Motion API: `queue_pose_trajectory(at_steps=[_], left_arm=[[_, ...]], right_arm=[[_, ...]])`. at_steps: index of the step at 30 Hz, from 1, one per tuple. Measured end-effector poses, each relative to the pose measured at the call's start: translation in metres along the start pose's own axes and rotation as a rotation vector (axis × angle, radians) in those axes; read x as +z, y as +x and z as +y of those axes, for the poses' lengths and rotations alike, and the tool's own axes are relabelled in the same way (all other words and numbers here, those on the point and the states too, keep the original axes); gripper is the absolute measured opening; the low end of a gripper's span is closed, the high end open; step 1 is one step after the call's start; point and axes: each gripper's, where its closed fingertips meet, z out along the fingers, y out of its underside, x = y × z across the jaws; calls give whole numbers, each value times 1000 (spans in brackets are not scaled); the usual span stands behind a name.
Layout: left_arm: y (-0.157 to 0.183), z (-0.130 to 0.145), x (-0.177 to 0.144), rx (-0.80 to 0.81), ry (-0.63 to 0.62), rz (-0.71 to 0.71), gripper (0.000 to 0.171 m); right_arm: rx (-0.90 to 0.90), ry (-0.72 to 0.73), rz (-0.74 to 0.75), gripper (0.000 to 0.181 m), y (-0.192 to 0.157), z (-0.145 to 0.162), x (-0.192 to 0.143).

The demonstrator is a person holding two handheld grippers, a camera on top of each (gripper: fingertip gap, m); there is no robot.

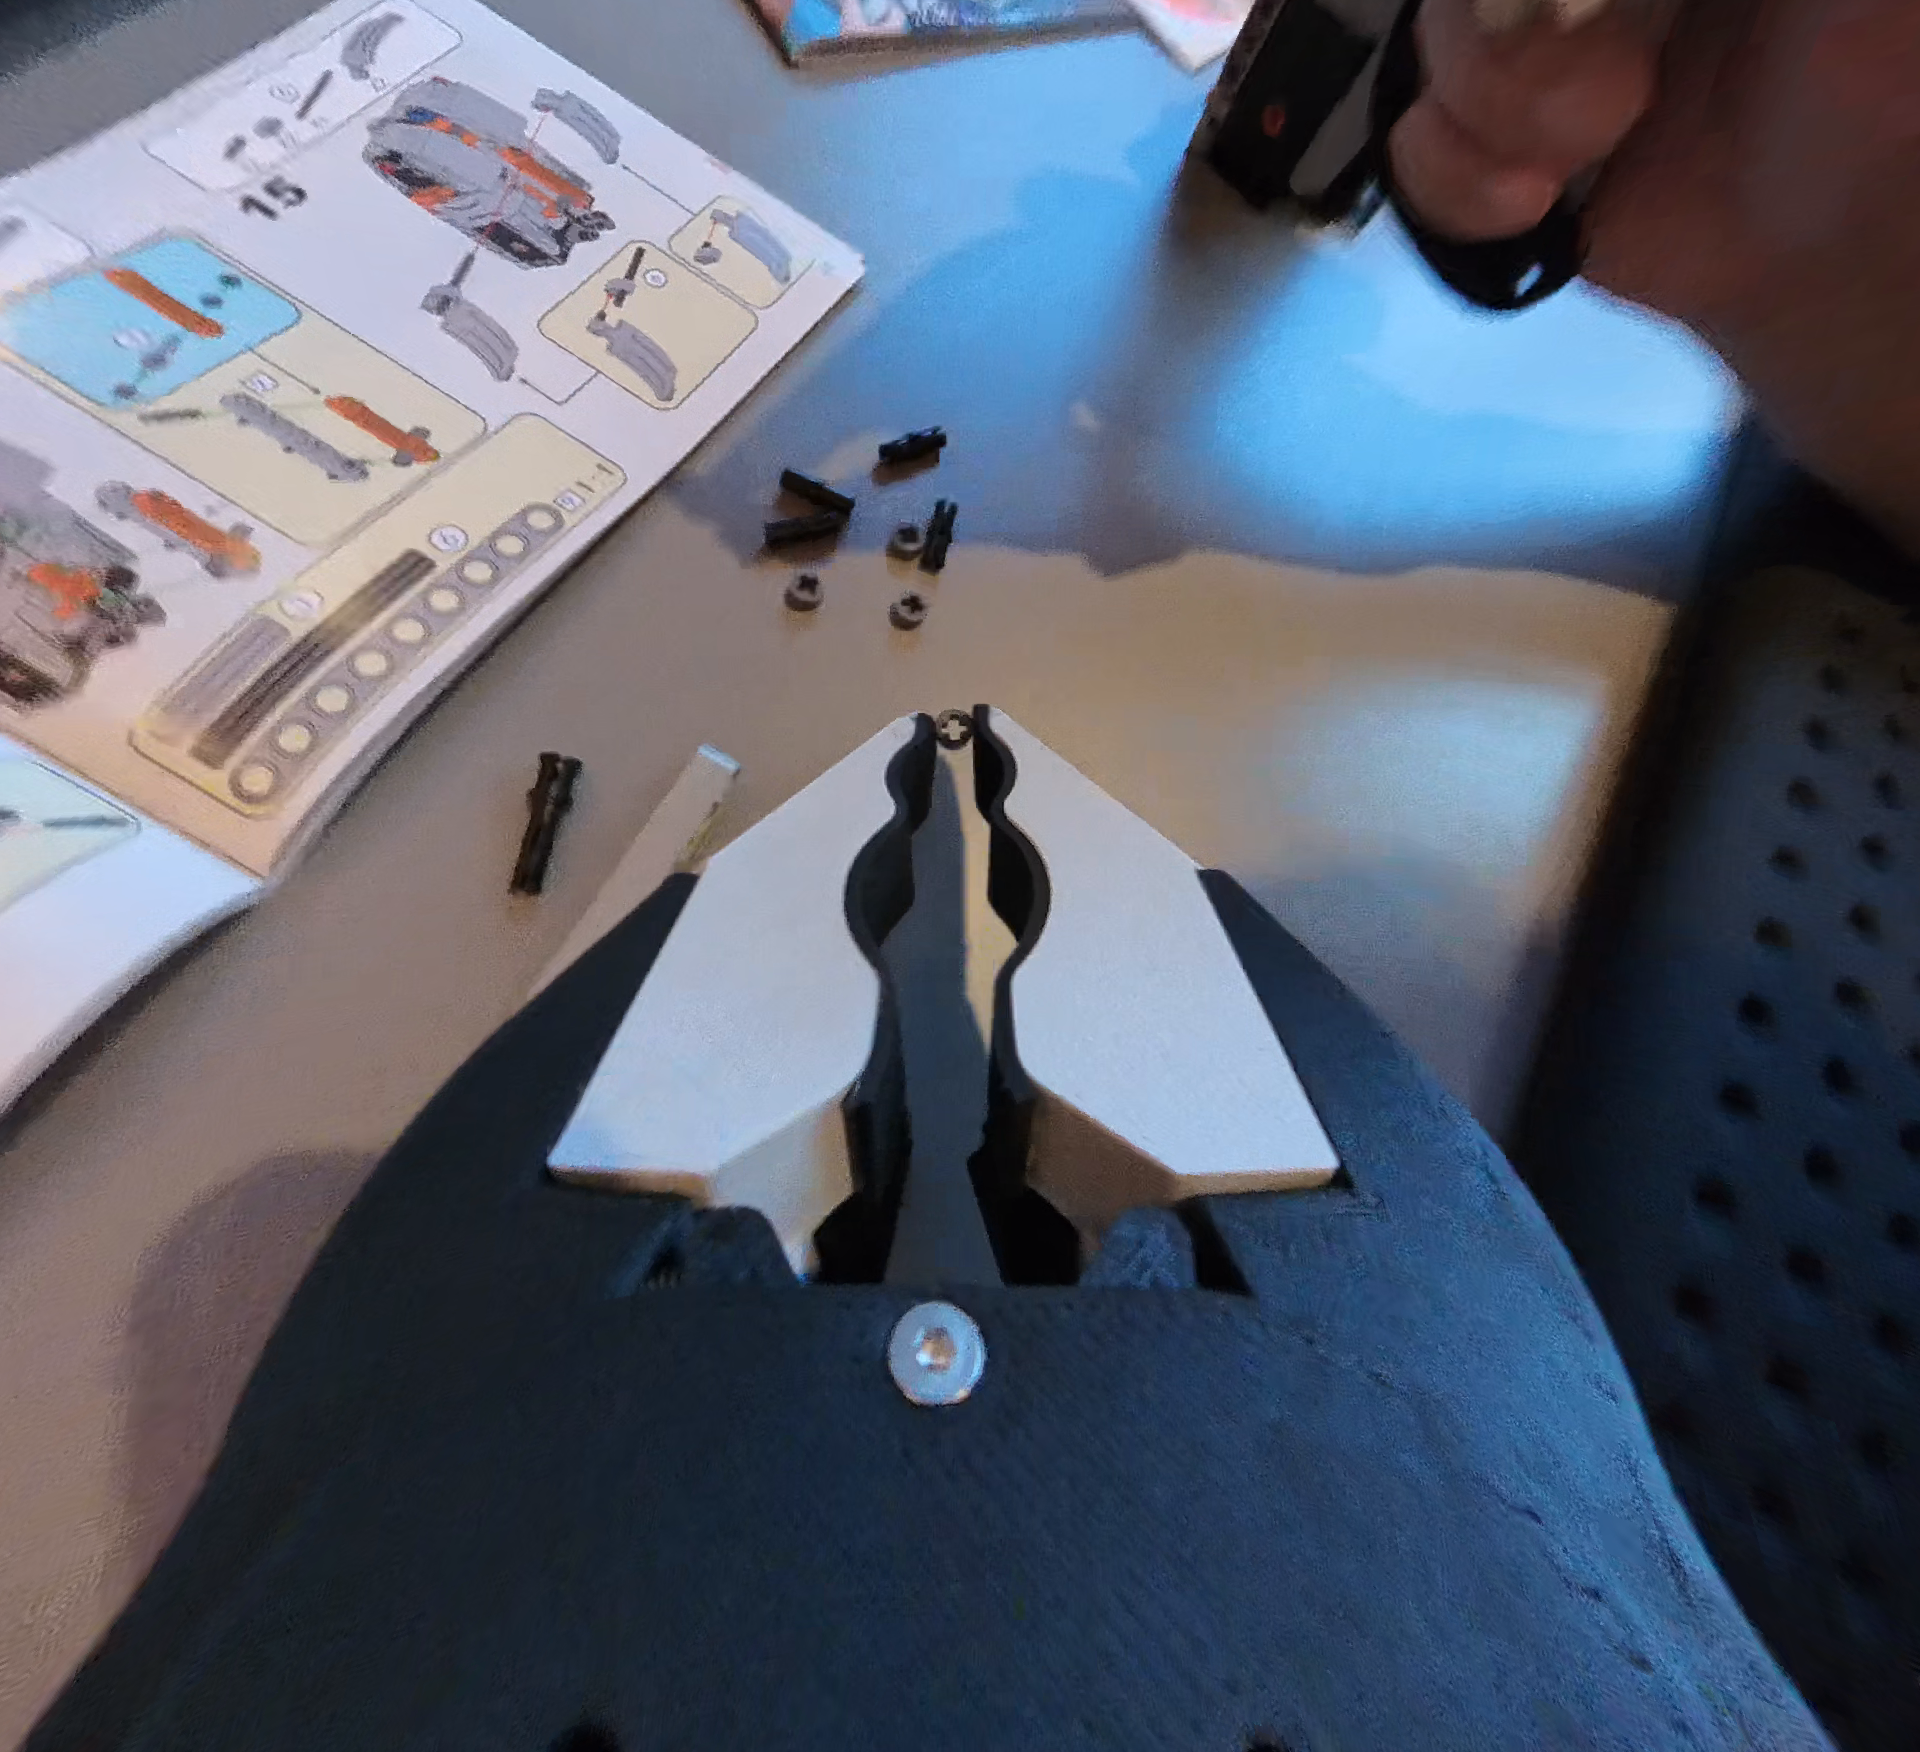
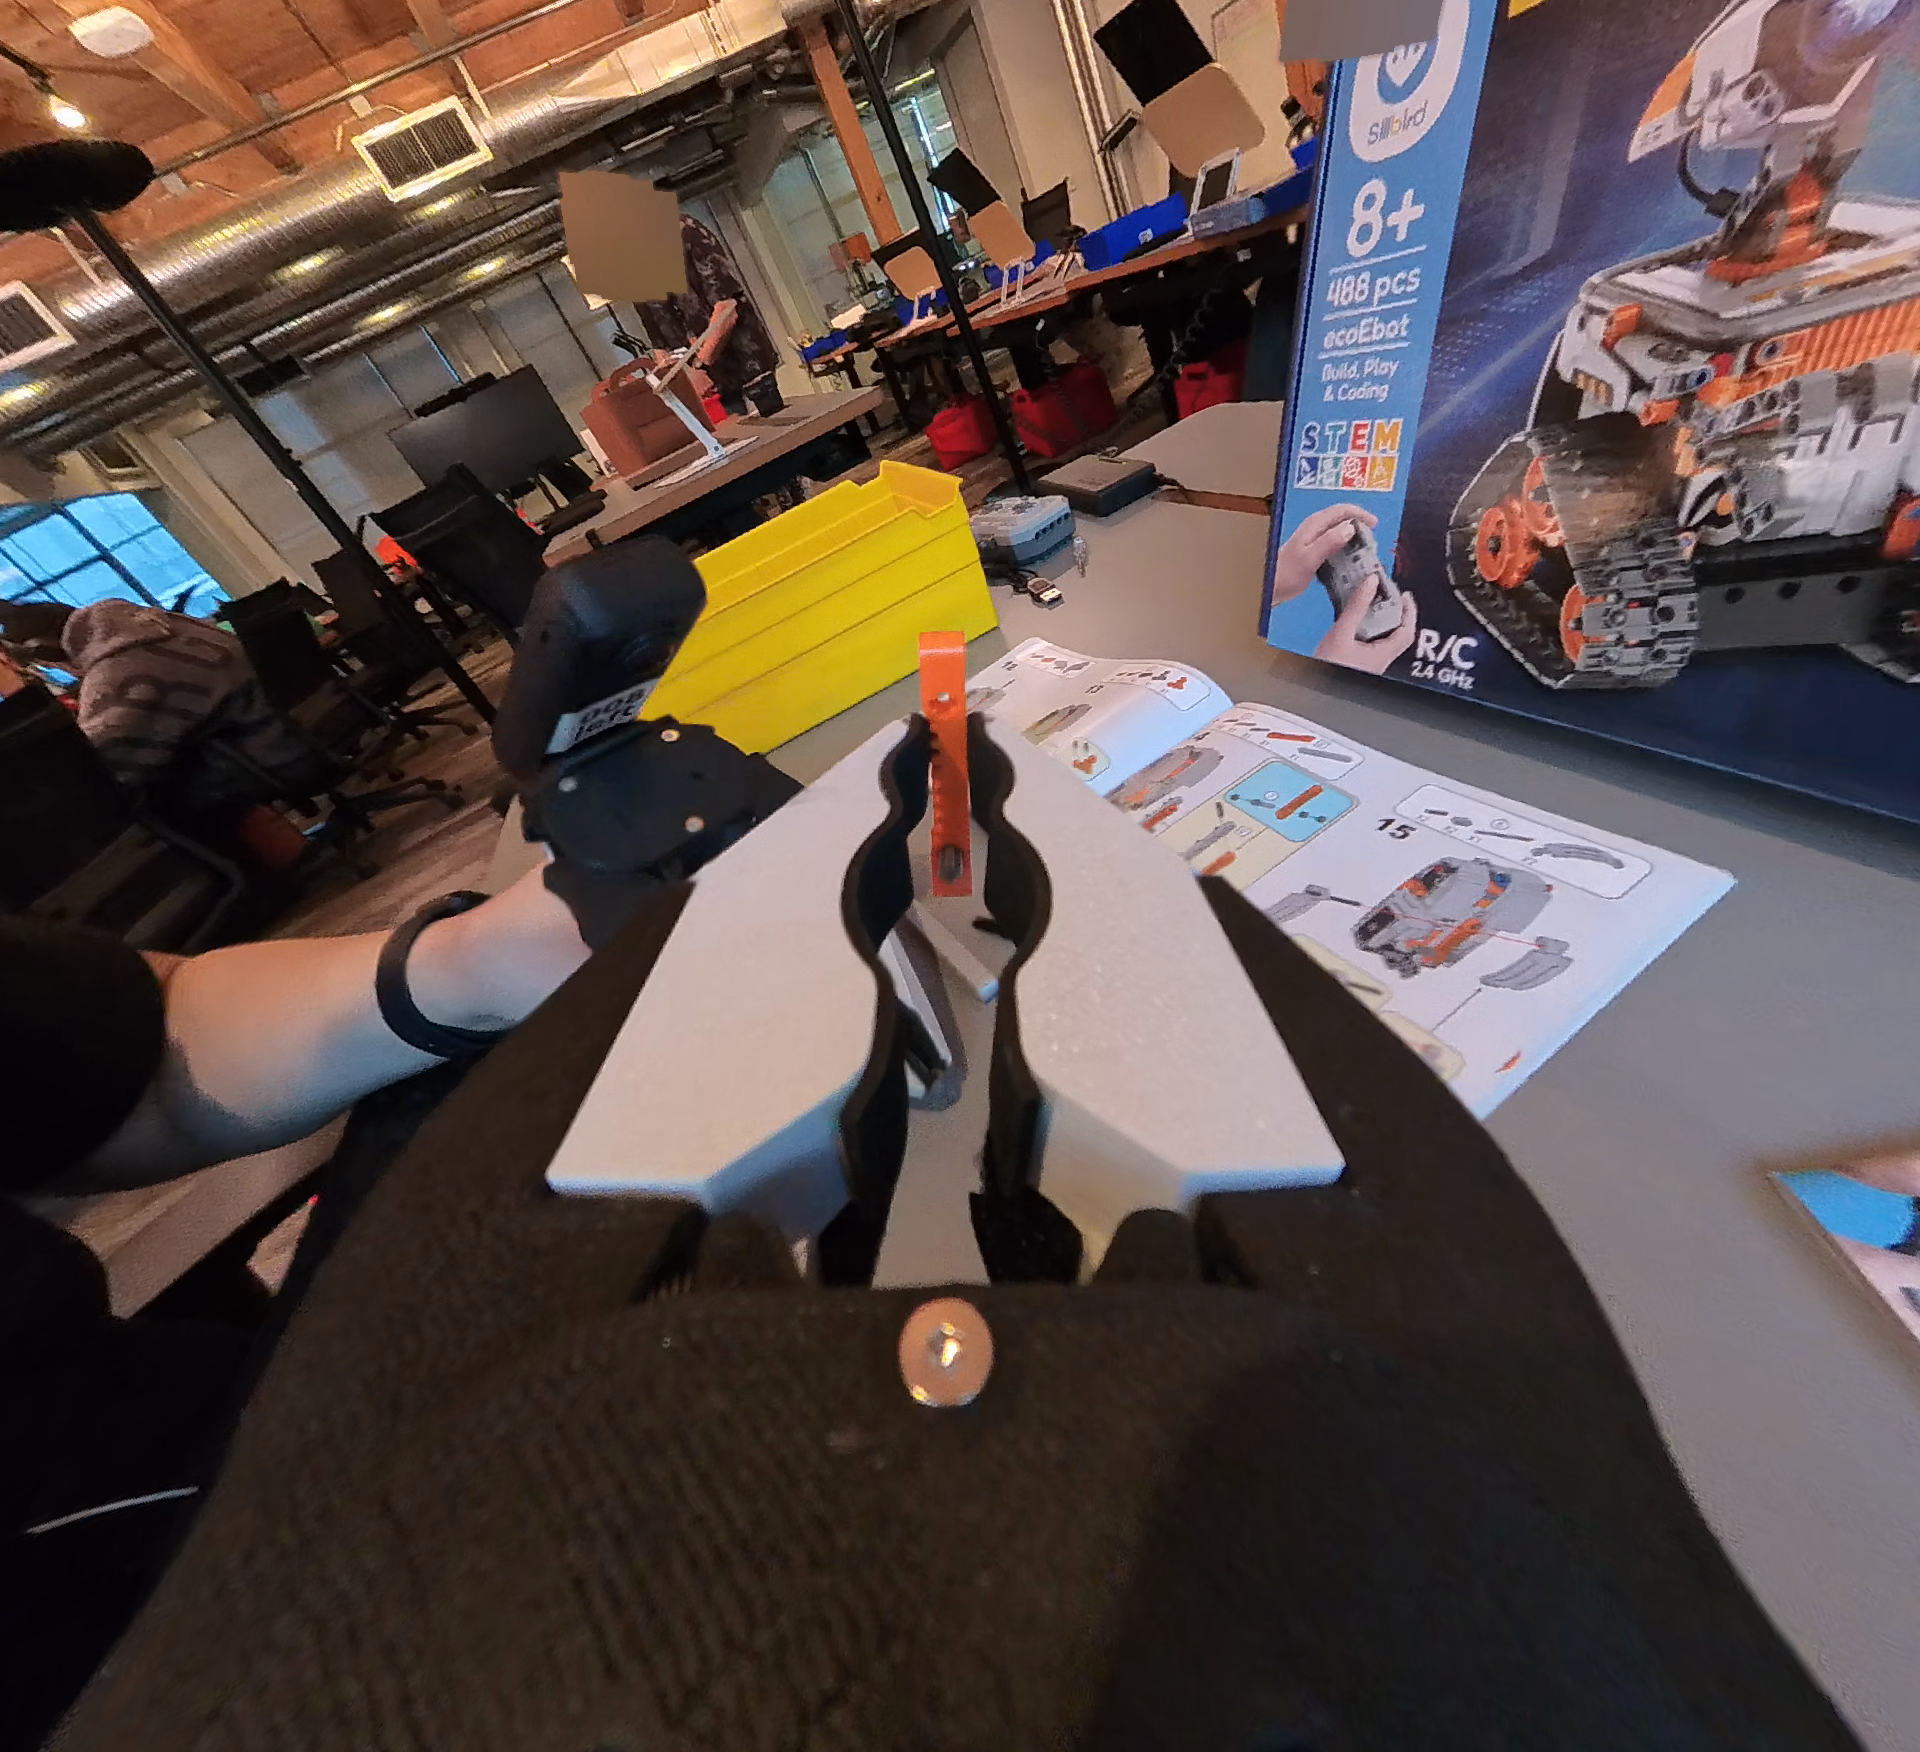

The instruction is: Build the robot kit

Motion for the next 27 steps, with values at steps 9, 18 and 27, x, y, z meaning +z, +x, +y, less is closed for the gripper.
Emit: queue_pose_trajectory(at_steps=[9,18,27], left_arm=[[19,-46,-48,-457,361,515,3],[-22,-50,-81,-411,448,342,3],[-33,-47,-90,-397,433,297,3]], right_arm=[[151,-47,-127,4,-16,24,17],[-109,-438,-76,5,-28,96,35],[-356,-776,-92,5,-39,159,32]])
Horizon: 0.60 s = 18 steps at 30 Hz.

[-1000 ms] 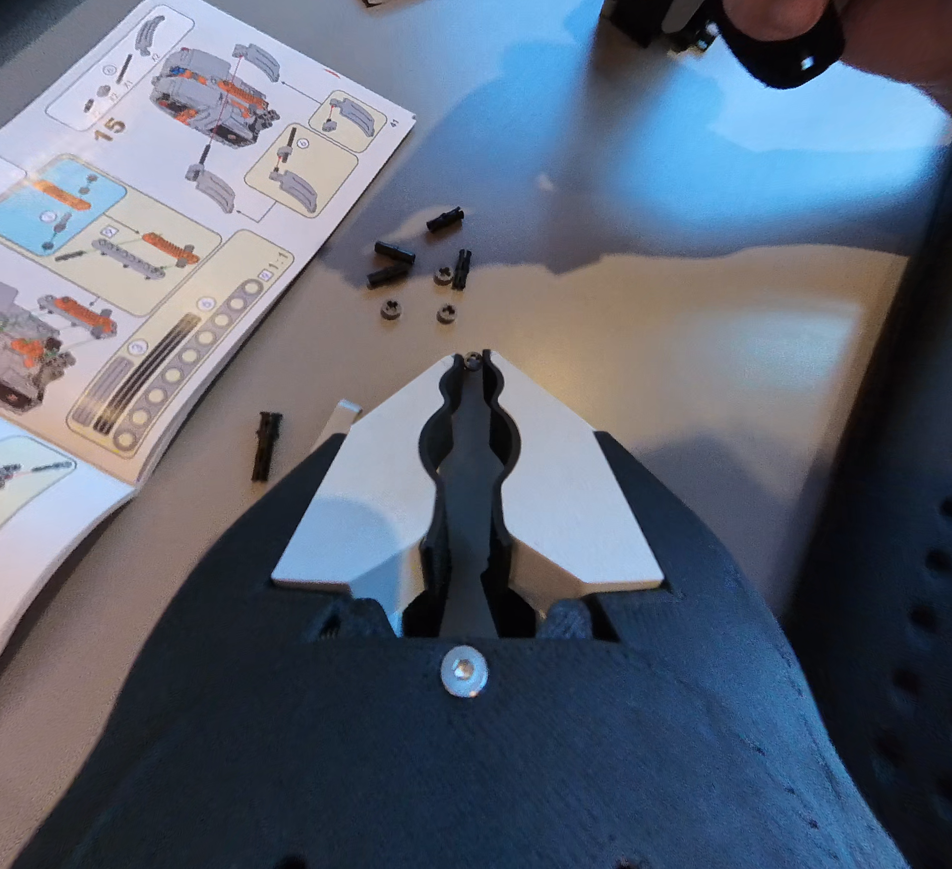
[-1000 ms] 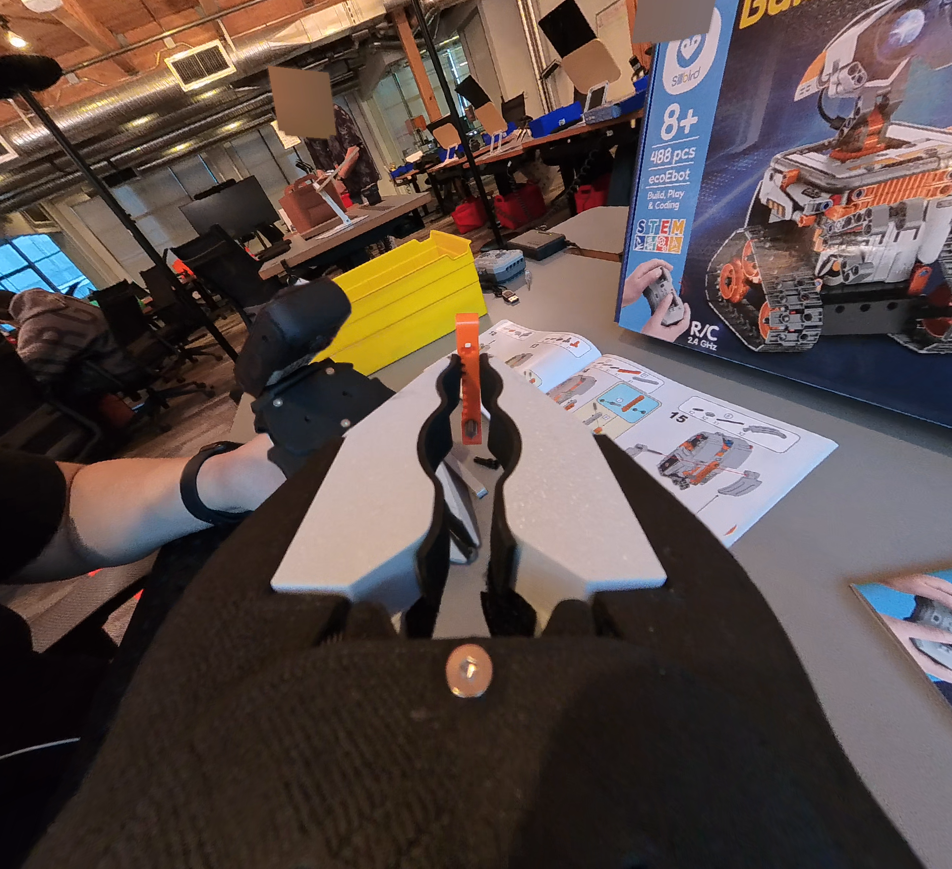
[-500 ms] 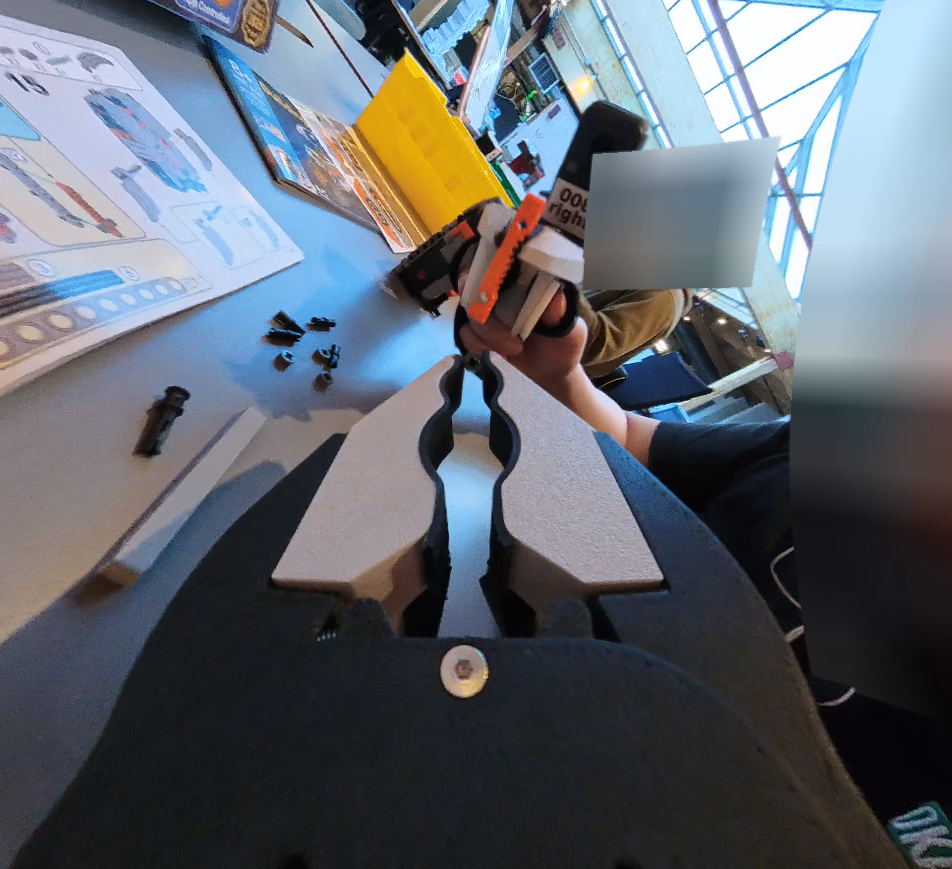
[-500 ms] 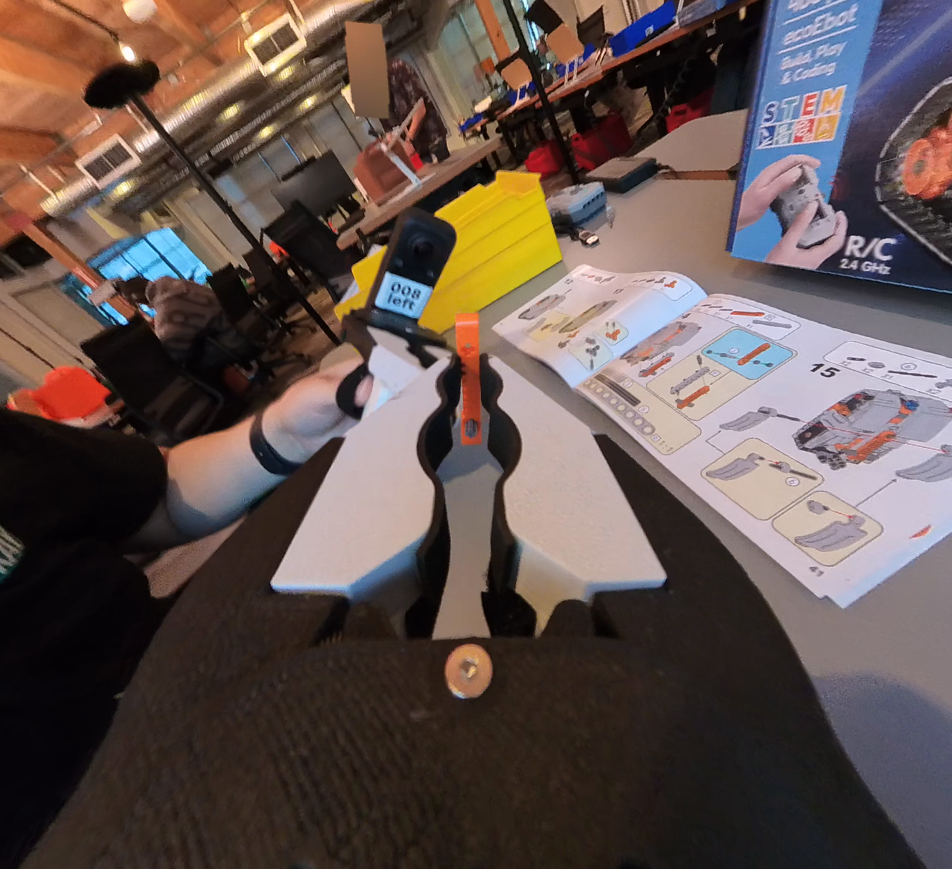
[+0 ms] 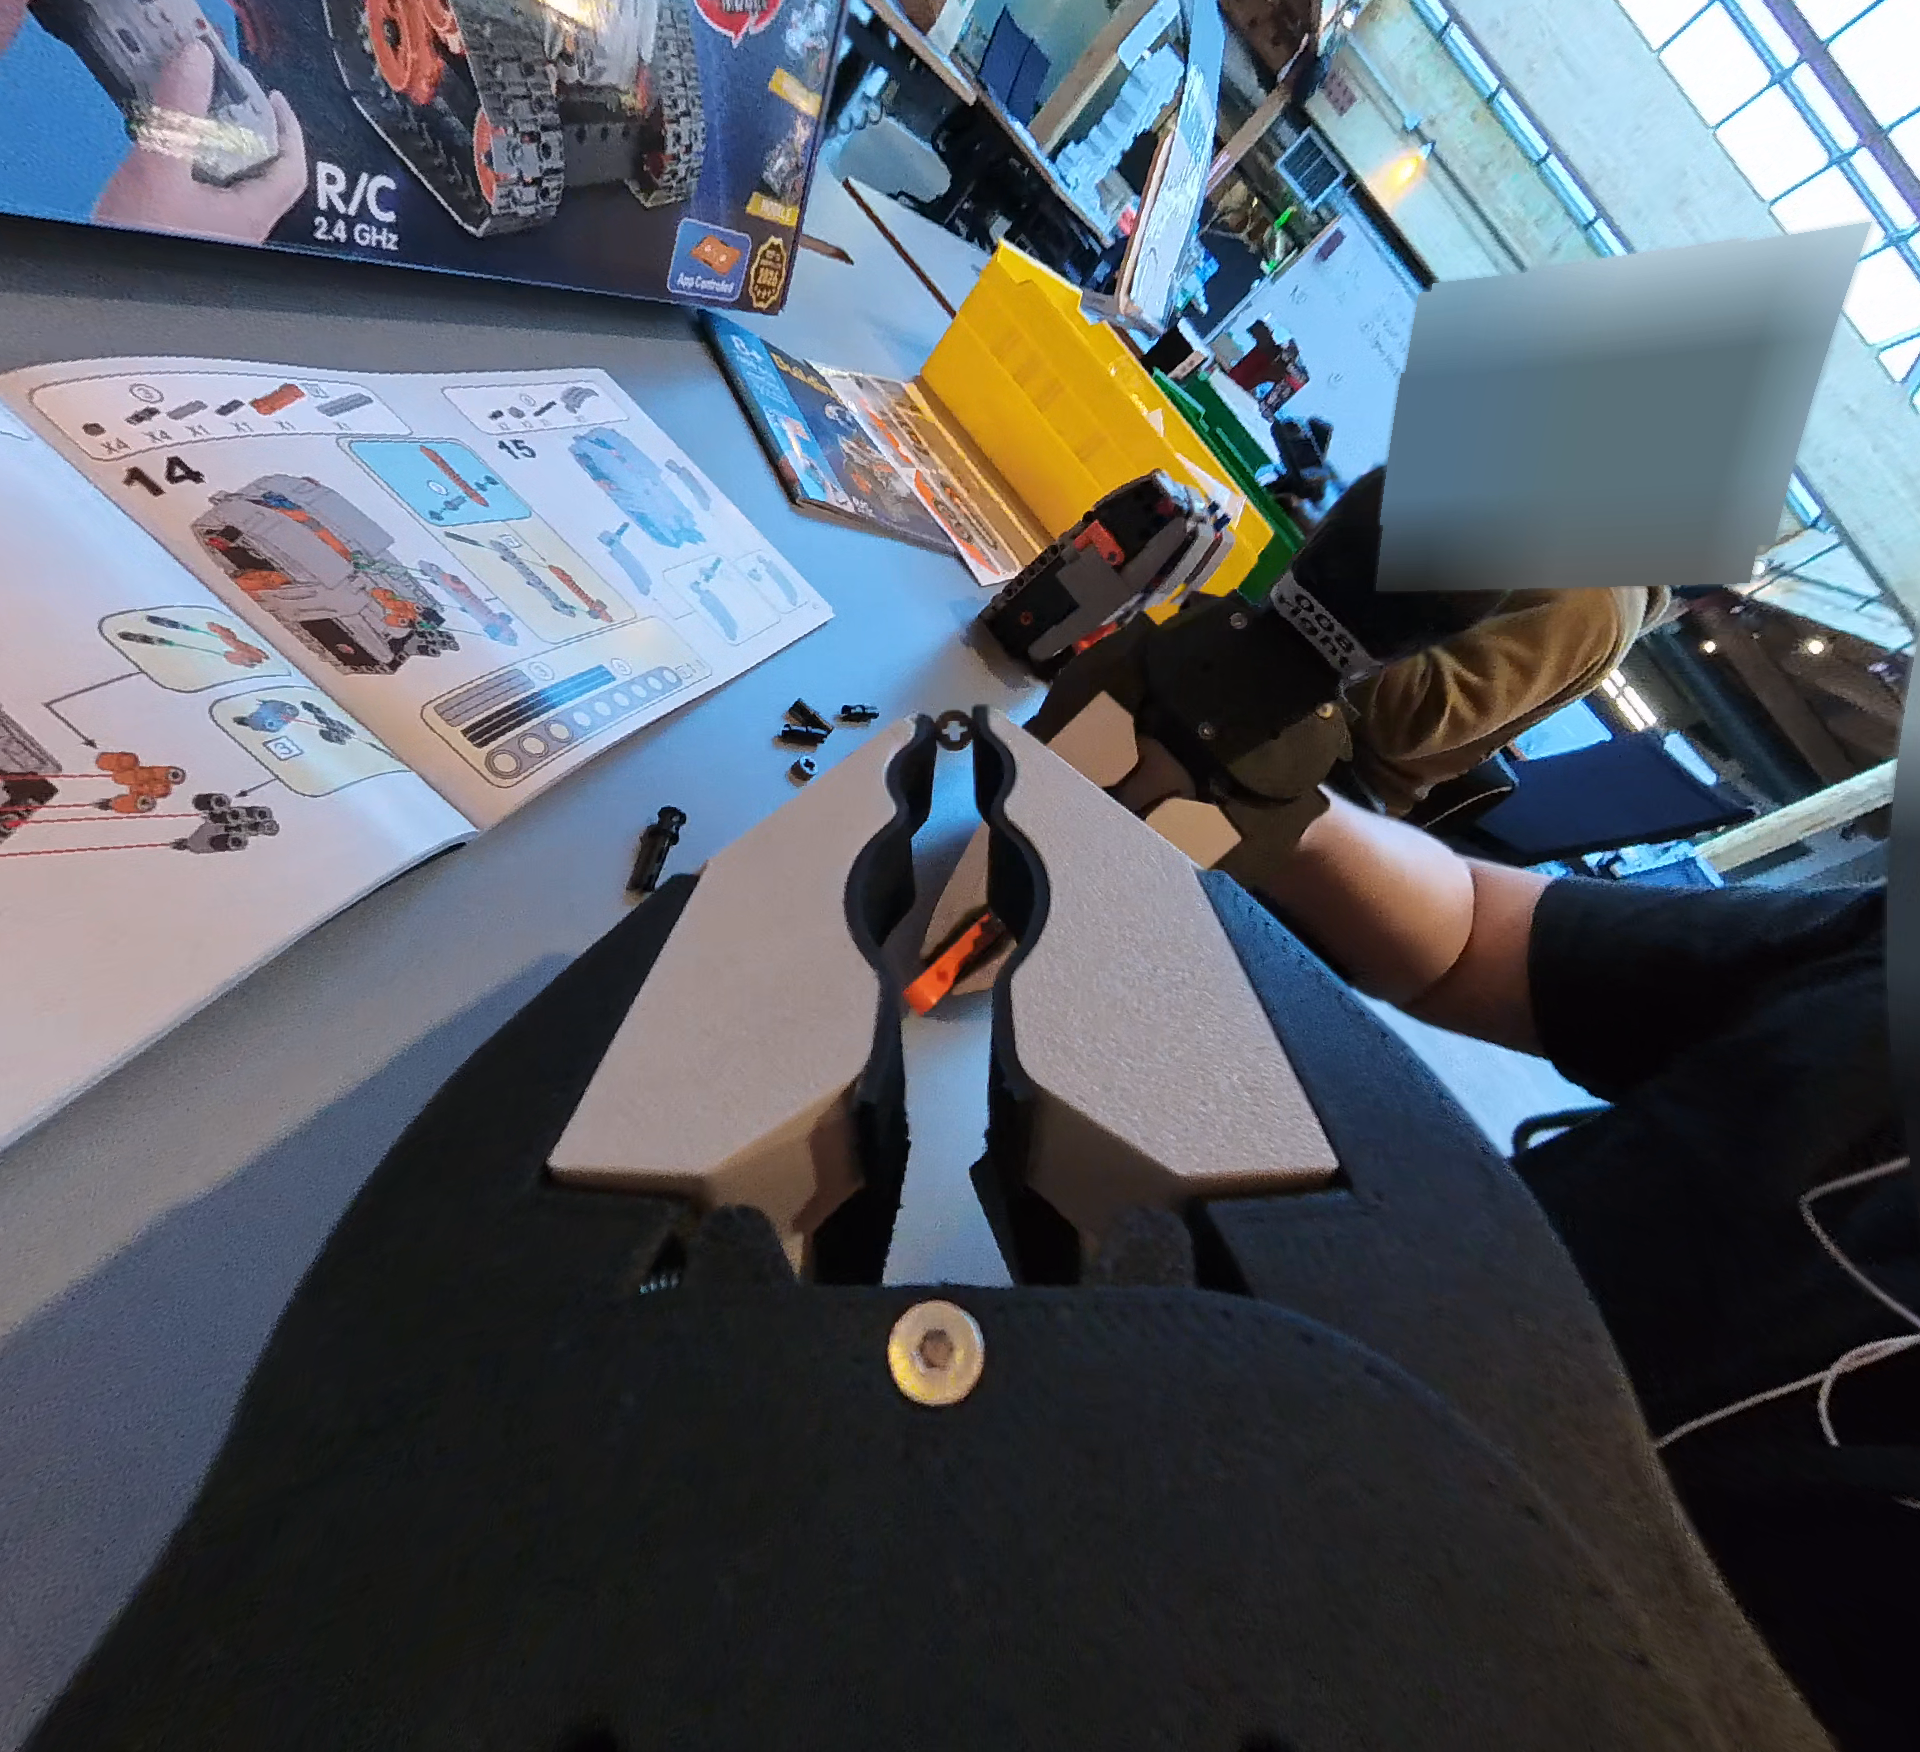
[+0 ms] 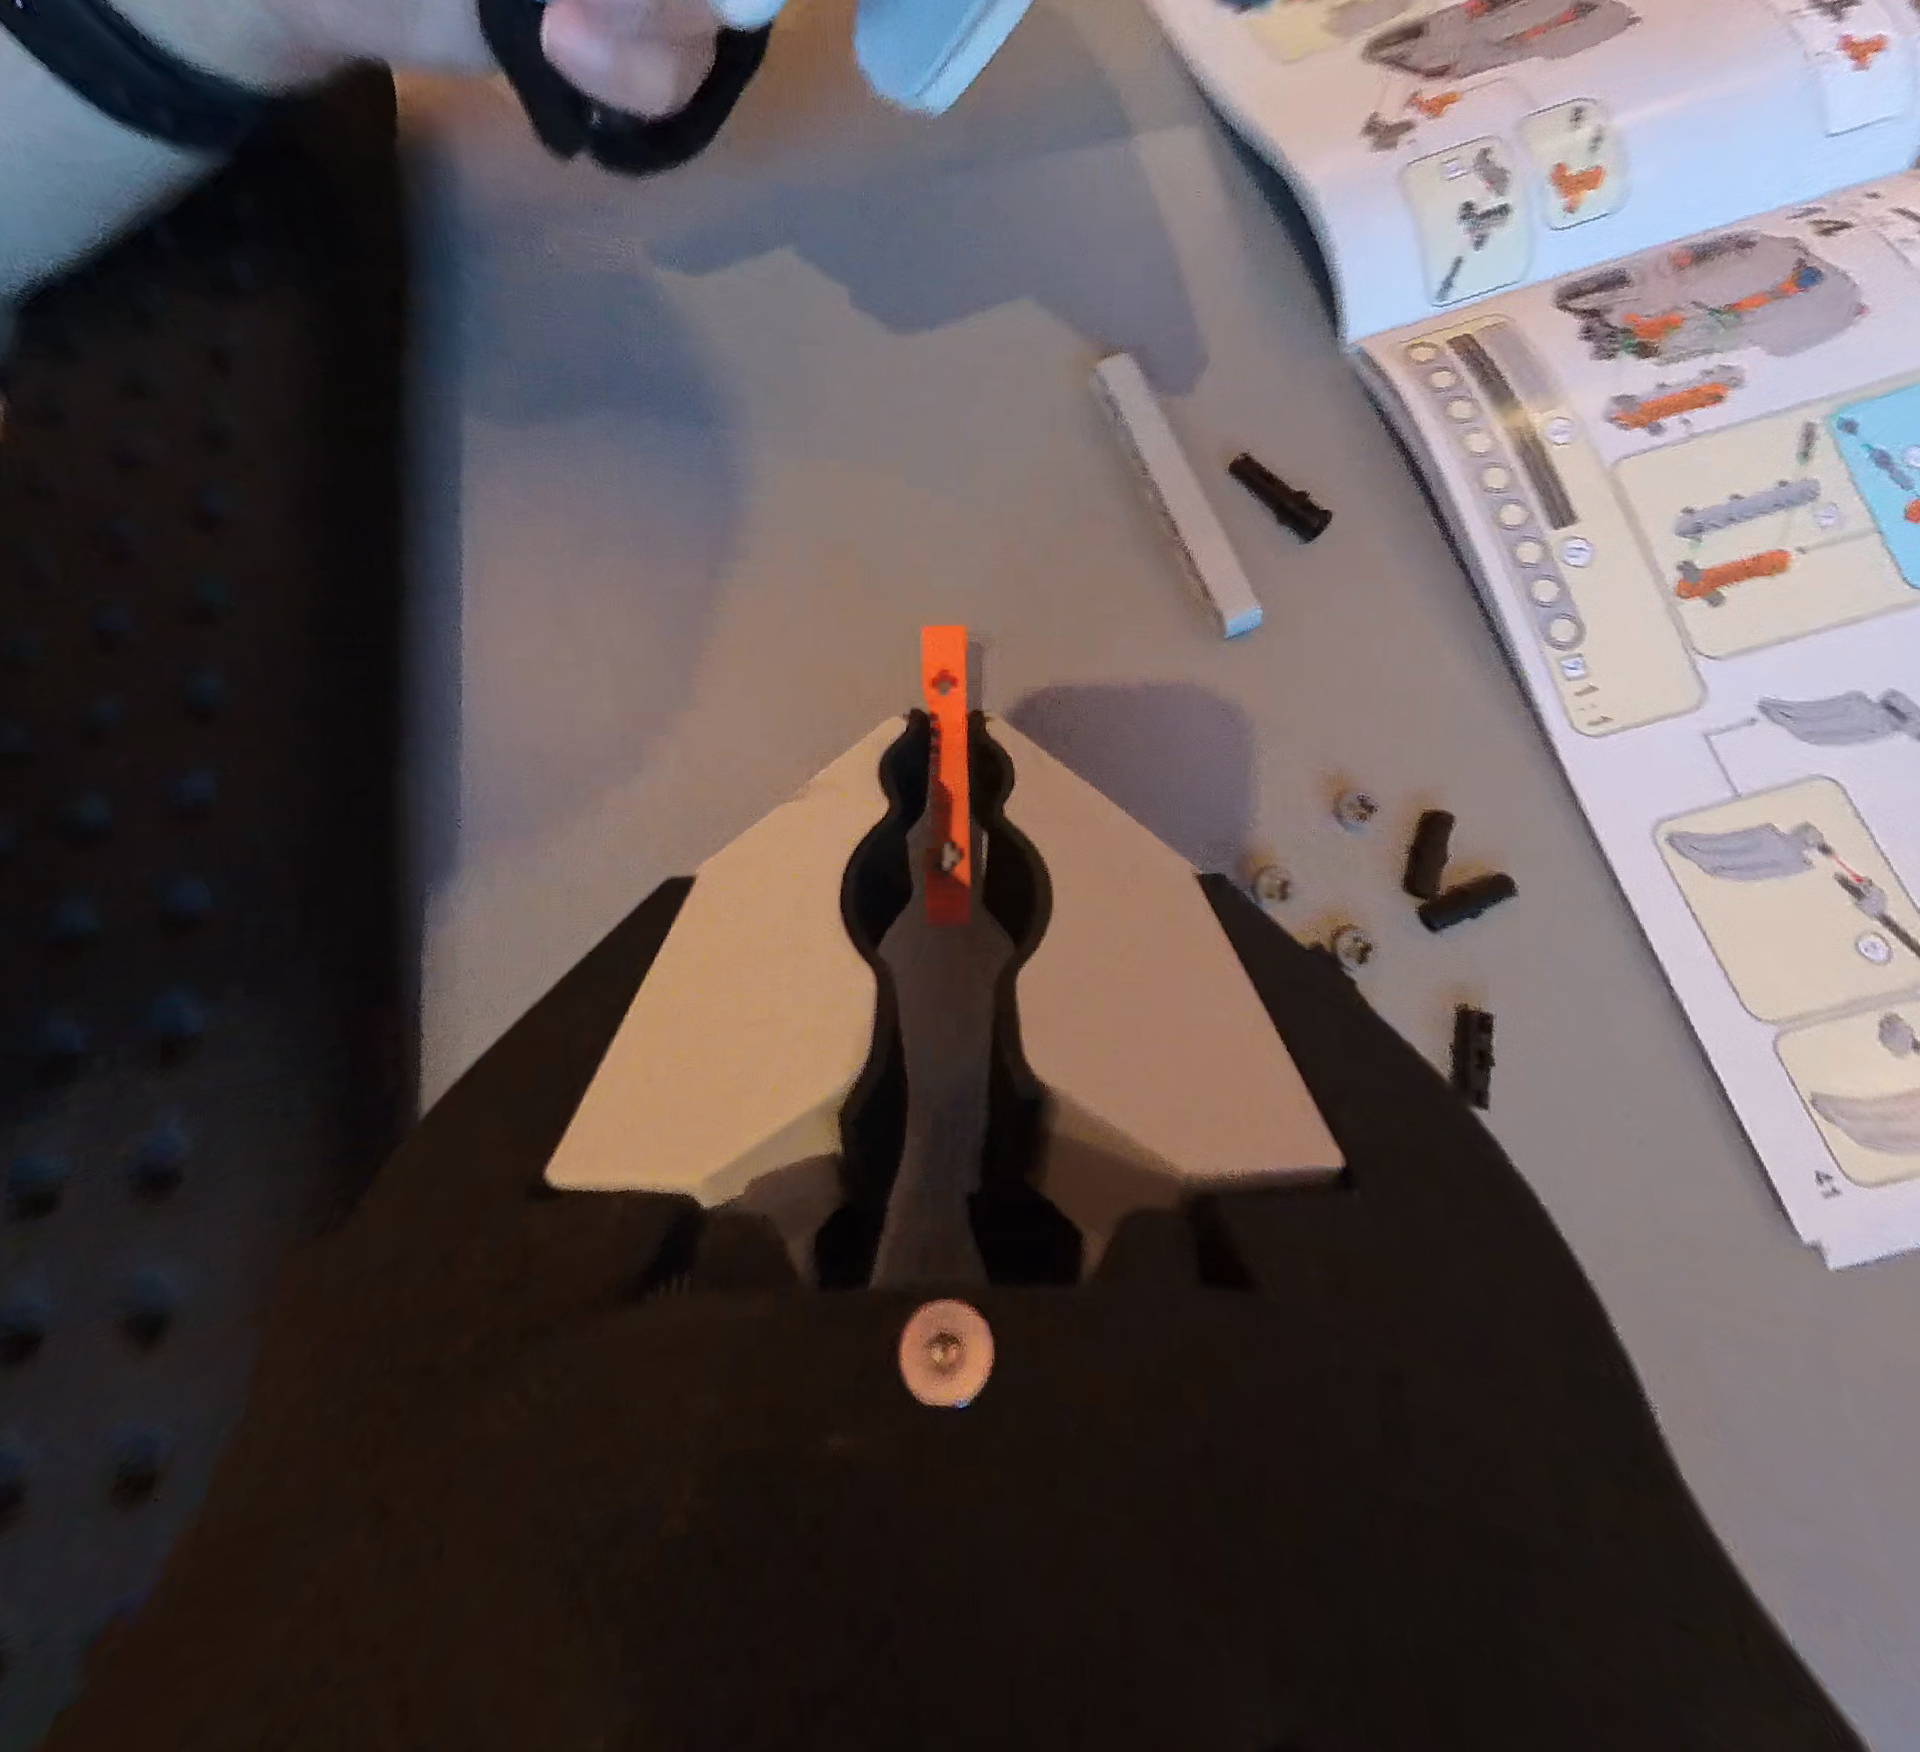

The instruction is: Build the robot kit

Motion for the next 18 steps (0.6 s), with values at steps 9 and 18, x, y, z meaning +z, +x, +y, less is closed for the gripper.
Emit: queue_pose_trajectory(at_steps=[9,18], left_arm=[[5,12,7,5,-65,25,3],[5,16,8,18,-90,21,3]], right_arm=[[-79,-80,-2,24,2,15,-7],[26,-91,-113,11,-4,20,-16]])
